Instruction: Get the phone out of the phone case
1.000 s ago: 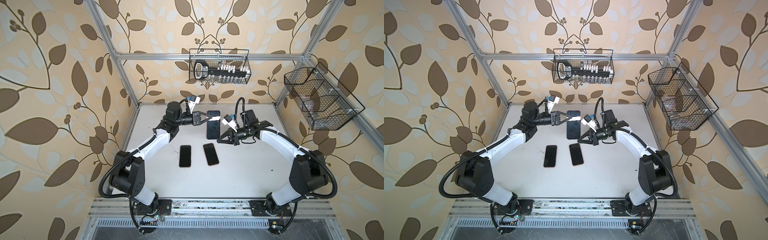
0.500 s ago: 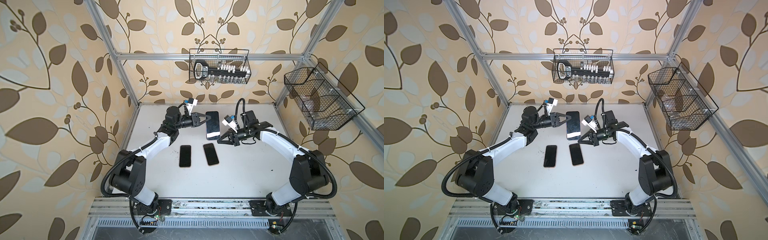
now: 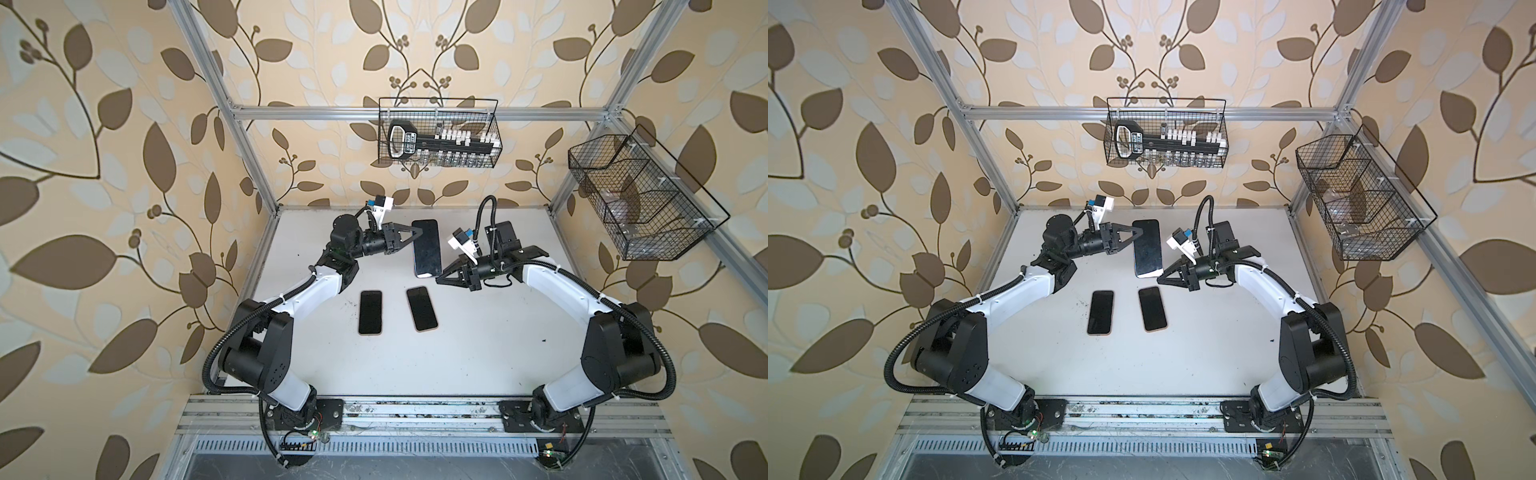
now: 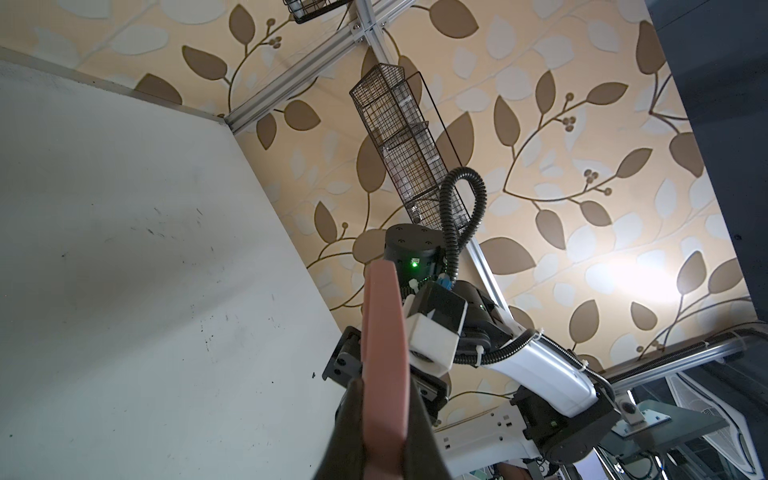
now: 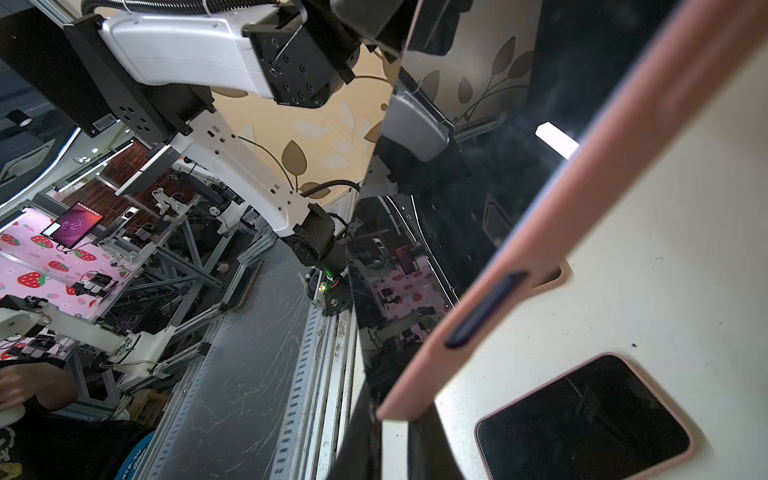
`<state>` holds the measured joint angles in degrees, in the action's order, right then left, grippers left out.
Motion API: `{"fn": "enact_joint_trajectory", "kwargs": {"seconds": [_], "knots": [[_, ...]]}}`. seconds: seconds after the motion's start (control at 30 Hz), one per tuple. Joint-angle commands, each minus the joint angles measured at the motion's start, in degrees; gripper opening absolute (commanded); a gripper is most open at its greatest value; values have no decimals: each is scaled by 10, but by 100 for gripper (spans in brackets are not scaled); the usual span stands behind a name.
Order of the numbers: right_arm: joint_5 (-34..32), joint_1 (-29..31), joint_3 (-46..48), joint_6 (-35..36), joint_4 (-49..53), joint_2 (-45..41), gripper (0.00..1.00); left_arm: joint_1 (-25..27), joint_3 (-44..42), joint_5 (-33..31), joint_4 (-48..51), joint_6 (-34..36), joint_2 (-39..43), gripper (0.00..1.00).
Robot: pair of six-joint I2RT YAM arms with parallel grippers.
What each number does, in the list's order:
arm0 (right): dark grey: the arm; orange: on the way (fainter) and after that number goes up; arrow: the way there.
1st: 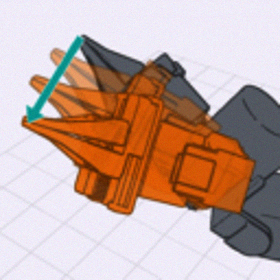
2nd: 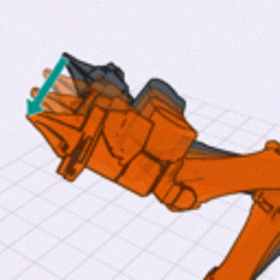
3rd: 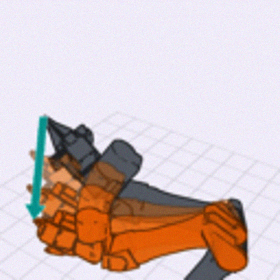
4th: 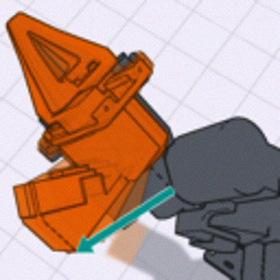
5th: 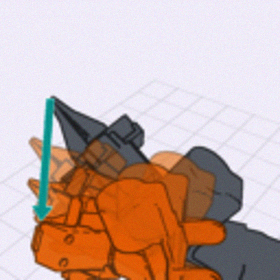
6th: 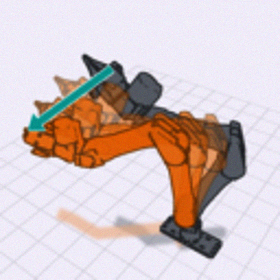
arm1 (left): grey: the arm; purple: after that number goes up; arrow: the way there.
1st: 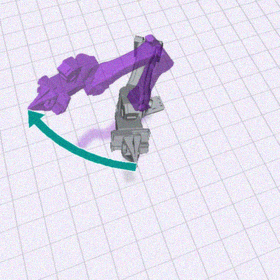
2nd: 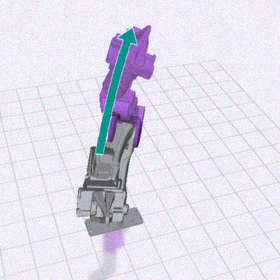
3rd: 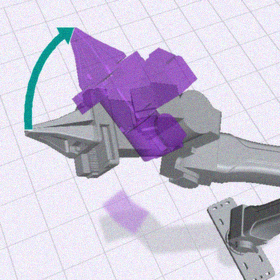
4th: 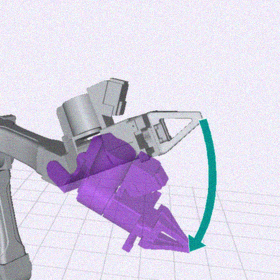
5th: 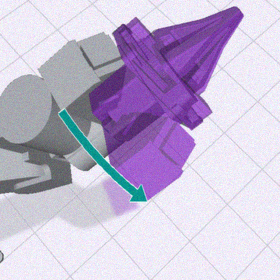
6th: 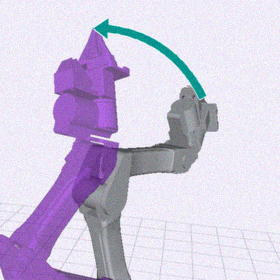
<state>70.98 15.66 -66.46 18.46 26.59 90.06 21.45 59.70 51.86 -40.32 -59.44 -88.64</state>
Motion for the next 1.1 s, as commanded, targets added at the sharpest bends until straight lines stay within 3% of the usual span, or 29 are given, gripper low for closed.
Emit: {"fn": "enact_joint_trajectory", "kwargs": {"seconds": [0.0, 0.47, 0.93, 1.07], "knots": [[-62, -5, 23, -3, -30, 9, 6, 22, 18, 12, -98, -86, 35, 0], [-8, -23, 41, -27, -61, 26, 9, 26, 16, 16, -129, -104, 37, 0], [-37, -27, 63, -56, -84, 12, 10, 26, 17, 15, -145, -115, 31, 0], [-42, -30, 87, -104, -130, -19, 15, 26, 16, 4, -138, -112, 27, 0]]}}
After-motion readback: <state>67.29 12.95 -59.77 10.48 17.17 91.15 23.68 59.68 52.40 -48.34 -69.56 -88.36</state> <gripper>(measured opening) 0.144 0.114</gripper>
